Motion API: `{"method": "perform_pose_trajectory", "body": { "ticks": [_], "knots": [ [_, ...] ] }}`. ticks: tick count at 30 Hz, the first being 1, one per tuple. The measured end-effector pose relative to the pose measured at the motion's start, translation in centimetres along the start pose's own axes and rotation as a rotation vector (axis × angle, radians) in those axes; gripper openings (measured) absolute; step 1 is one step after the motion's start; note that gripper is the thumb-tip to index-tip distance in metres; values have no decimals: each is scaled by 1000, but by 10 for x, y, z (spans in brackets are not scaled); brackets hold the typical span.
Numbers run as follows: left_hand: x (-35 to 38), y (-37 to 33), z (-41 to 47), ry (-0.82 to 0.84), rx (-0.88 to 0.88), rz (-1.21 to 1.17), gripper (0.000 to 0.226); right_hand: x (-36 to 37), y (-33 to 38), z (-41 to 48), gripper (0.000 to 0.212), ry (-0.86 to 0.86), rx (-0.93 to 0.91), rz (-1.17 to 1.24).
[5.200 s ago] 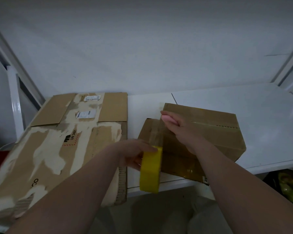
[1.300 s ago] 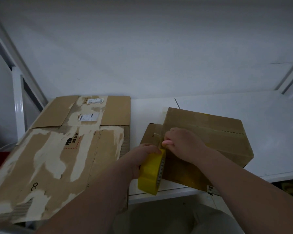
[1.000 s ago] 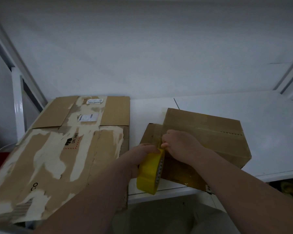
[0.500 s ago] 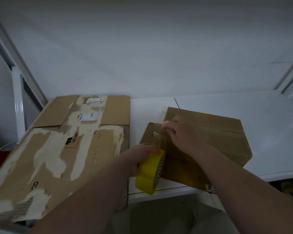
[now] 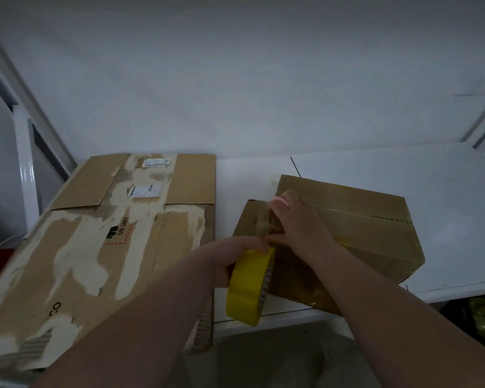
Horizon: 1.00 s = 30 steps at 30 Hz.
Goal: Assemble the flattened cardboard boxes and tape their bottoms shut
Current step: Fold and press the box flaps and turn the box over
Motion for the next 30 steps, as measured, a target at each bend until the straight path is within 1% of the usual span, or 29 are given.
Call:
{"method": "perform_pose_trajectory", "body": {
  "ticks": [4, 7, 9, 12, 13, 14, 15, 18, 20, 22, 23, 26, 30],
  "knots": [
    [-3, 10, -3, 3, -44, 69, 30, 4, 1, 0, 66, 18, -4, -75],
    [-10, 9, -7, -19, 41, 17, 37, 4, -1, 0, 66, 30, 25, -34],
    [-15, 4, -10, -28, 140, -2, 43, -2, -2, 0, 54, 1, 69, 96],
    [-18, 2, -20, -43, 242, -18, 48, -23, 0, -7, 27, -169, 127, 358],
    [-18, 3, -23, -56, 268, -19, 48, -29, 3, -13, 23, -220, 143, 405],
    [-19, 5, -25, -76, 285, -18, 48, -31, 7, -19, 21, -236, 165, 439],
    [-19, 7, -26, -95, 298, -11, 47, -28, 10, -25, 21, -215, 190, 471],
    [-17, 15, -32, -169, 329, 7, 37, 1, 20, -44, 27, -14, 296, 555],
    [-18, 19, -34, -220, 345, 2, 32, 18, 22, -55, 30, 72, 389, 669],
    [-19, 19, -39, -271, 368, 13, 32, 24, 23, -60, 27, 54, 469, 788],
    [-19, 18, -42, -303, 386, 27, 34, 23, 23, -60, 25, 28, 493, 811],
    [-23, 14, -52, -388, 440, 54, 39, 16, 29, -56, 22, -26, 477, 774],
    [-26, 20, -55, -407, 473, -22, 22, 12, 41, -53, 16, -84, 414, 700]
  ]
}}
Point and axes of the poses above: each hand's wrist, its own z-axis towards the middle knuckle, its own x-axis out of the palm, y = z × x, the point moved 8 cm from there along z, towards the middle knuckle, and after that the axes turned 4 degrees about z, right-handed, at the moved point
